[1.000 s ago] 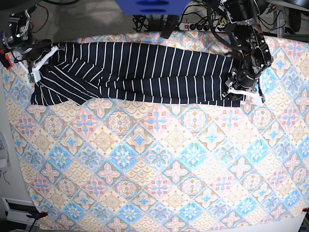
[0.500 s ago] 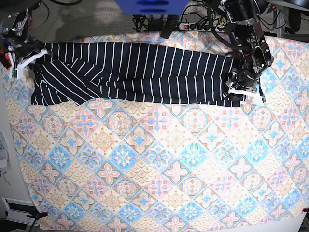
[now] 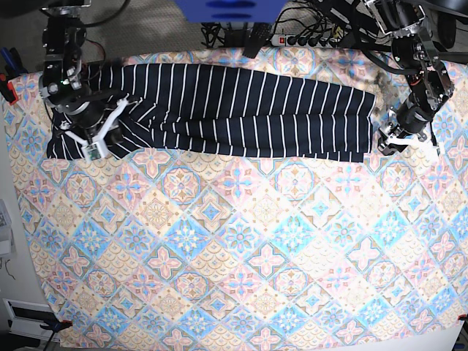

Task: Fold the T-shirt properly
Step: 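Hold the strip ends and adjust the right gripper's grip on its end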

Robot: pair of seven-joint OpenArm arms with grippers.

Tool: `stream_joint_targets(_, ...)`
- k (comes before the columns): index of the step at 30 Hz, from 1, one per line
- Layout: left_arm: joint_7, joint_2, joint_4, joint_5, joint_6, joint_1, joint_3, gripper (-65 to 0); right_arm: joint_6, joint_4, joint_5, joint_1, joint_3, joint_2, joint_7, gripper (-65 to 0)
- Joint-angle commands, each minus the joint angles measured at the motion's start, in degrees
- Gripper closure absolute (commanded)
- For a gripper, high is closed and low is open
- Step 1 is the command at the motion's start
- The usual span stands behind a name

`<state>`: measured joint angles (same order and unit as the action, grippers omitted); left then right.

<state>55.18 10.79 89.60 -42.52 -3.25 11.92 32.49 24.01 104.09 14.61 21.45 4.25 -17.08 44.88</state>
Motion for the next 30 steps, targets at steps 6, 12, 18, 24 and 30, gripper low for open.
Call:
stream_joint_targets(6, 7.7, 3.6, 1.0, -0.9, -1.1, -0.6, -0.2, -31.4, 0.6, 0.8, -4.8, 2.3, -2.4, -0.4, -1.1, -21.4)
stream_joint_targets(12, 11.1, 4.6, -1.4, -0.2, -4.7, -2.9, -1.3, -42.0, 0.6, -0.7, -4.8, 2.8, -2.5, -0.4, -1.1, -21.4)
stream_joint_targets(18, 10.5, 6.0, -8.1, -0.3, -4.7, -4.9, -8.1, -42.0, 0.6, -1.2, -4.8, 2.9, -2.6, -0.3, -1.2, -21.4)
stream_joint_targets(24, 10.4, 5.7, -8.3, -0.3, -4.7, -4.8, -11.0, -42.0, 0.6, -1.2, -4.8, 2.9, -2.6, -0.2, -1.3, -21.4)
stream_joint_targets(30, 10.4, 5.7, -13.4, 1.2, -4.7, -5.2, -15.0, -41.9, 0.6, -1.2, -4.8, 2.9, -2.5, 1.2, -1.2, -21.4)
